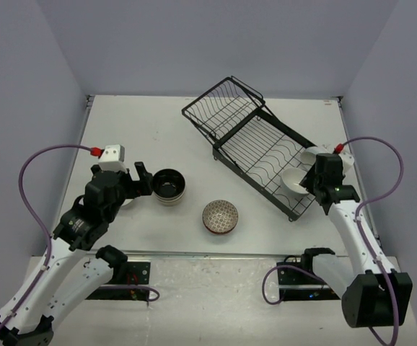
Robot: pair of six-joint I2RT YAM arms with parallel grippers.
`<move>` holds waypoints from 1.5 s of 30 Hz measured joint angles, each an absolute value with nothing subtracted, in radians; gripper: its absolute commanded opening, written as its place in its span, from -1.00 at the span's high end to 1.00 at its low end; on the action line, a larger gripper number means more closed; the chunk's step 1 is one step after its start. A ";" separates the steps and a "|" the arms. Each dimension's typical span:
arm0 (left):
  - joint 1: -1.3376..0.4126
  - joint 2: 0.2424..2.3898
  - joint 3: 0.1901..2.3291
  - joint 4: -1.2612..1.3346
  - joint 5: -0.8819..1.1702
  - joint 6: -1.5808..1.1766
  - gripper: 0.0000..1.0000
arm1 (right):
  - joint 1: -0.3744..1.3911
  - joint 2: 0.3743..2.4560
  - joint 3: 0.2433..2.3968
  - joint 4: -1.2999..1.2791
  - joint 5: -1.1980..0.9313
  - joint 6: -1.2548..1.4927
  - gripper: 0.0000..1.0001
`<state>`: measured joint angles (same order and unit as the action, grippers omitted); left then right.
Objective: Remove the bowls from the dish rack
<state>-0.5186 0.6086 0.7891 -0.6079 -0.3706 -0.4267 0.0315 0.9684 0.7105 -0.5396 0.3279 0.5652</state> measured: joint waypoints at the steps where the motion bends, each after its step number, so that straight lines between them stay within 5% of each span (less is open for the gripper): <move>1: -0.519 0.609 0.789 -0.608 -0.371 -0.427 -1.00 | 0.030 0.975 0.705 -0.541 0.321 0.577 -0.04; 11: -0.519 0.608 0.789 -0.608 -0.371 -0.427 -1.00 | 0.011 1.011 0.628 -0.537 0.243 0.667 0.19; 23: -0.519 0.607 0.789 -0.608 -0.371 -0.427 -1.00 | 0.006 1.058 0.627 -0.502 0.175 0.693 1.00; 37: -0.519 0.654 0.801 -0.613 -0.301 -0.442 -1.00 | 0.006 0.866 0.578 -0.457 0.153 0.707 1.00; 45: -0.618 0.867 0.917 -0.558 -0.171 -0.540 -1.00 | 0.034 0.968 0.701 -0.466 0.110 0.672 1.00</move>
